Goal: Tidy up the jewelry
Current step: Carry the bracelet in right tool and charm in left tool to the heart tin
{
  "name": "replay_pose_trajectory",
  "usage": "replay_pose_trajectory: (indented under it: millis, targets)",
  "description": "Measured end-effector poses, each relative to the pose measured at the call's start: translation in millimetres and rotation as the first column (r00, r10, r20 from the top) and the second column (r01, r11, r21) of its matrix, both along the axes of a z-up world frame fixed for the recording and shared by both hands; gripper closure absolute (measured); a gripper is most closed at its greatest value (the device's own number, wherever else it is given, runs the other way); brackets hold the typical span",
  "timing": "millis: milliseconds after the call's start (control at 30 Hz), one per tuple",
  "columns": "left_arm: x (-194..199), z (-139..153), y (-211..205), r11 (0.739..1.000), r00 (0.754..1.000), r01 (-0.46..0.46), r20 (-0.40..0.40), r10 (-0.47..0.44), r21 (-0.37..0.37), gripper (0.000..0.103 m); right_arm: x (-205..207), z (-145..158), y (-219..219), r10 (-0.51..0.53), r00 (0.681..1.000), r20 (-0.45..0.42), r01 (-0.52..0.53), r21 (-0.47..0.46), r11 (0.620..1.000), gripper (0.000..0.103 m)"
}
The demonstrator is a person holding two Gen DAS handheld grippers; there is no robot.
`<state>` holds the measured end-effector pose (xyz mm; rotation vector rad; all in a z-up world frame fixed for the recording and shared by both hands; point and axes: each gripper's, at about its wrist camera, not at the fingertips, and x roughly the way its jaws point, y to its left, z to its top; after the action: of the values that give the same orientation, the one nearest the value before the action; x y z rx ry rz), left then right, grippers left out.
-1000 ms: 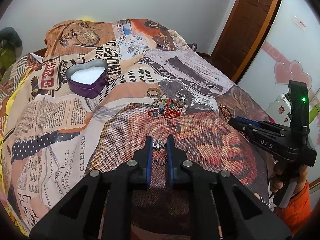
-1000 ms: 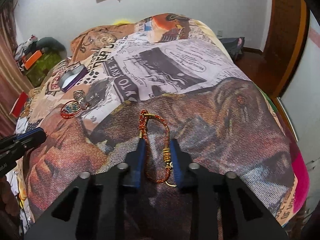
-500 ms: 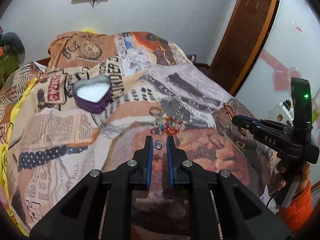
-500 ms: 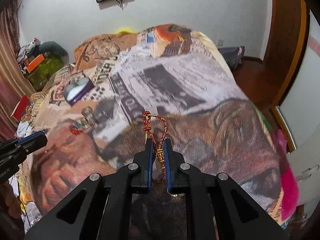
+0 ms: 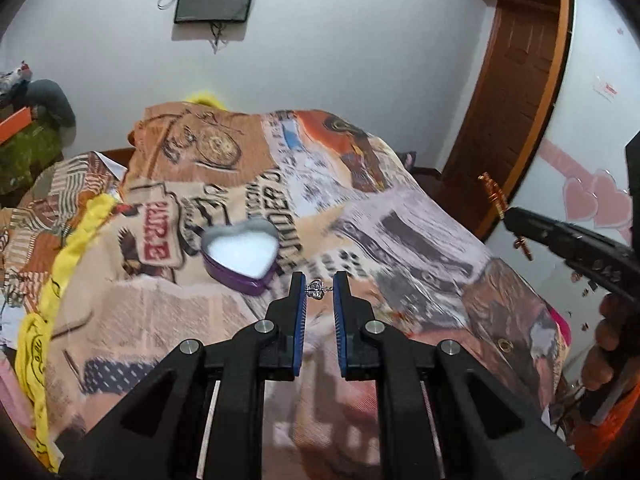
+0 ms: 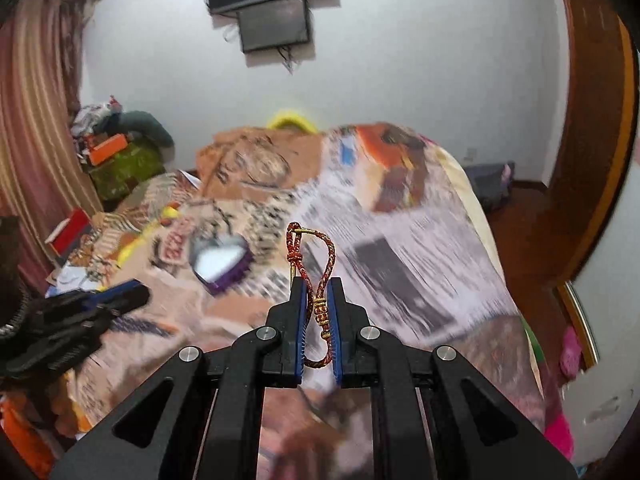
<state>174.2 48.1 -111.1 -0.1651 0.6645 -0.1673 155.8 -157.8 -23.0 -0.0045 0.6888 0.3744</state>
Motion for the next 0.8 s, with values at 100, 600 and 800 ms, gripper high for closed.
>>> replay_pose_trajectory:
  millis: [100, 600, 800]
  targets:
    - [9.5, 6.0, 17.1, 0.999, 0.999, -0.035, 0.017, 0.035, 0.001, 0.091, 9.9, 11.8, 17.9, 0.028, 0.999, 0.027, -0.028, -0.006, 1.000, 0.094]
    - [73.8, 1.0, 53.6, 0.993, 0.995, -0.095, 0.011, 0.094, 0.063, 0.091, 68.5, 10.9, 88.8, 0.122, 0.993, 0.006, -0.122, 0.012, 0.993, 0.094]
    - [96.4, -13.8, 56.4, 0.992, 0.996, -0.088, -0.023, 0.091, 0.085, 0.091, 90.6, -6.1, 108.4, 0.147, 0.988, -0.049, -0.148, -0.024, 0.989, 0.094]
